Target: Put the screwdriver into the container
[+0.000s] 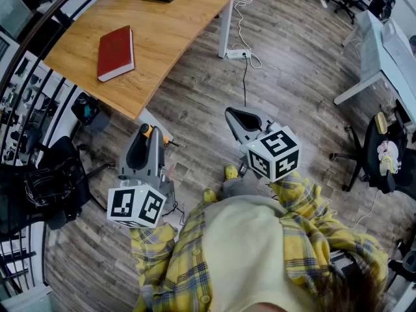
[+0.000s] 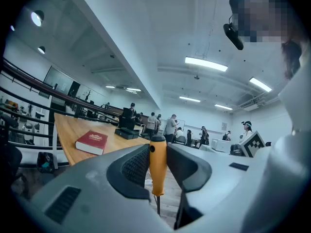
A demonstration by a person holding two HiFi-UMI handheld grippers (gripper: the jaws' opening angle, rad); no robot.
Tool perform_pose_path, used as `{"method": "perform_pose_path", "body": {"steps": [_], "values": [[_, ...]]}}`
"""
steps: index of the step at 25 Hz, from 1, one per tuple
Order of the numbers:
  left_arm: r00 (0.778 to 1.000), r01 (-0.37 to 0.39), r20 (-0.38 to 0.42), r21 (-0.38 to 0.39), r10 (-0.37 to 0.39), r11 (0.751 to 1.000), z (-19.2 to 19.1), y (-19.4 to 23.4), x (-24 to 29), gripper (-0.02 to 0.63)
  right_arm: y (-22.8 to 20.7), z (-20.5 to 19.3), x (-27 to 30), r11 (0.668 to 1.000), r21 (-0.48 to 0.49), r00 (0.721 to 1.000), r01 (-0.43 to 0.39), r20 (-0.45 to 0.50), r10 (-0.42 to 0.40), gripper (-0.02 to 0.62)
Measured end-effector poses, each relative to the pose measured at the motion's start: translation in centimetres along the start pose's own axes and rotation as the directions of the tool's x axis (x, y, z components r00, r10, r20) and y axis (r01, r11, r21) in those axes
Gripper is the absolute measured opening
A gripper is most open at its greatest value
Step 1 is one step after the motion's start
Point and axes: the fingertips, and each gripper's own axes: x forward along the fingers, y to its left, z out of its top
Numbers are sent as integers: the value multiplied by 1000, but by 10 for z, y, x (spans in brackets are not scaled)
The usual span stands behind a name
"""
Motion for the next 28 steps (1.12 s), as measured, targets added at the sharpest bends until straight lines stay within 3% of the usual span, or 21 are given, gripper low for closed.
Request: {"method": "perform_pose_path", "body": {"steps": [13,28], "values": [[999,-26,-19,26,27,999,-9,-12,48,104,-45,3,21,998,24,998,-55,4,55,66],[995,-30,-96,50,34,998,-27,-46,154,106,-132,3,45,992,54,993,-113,-28,114,66]]}}
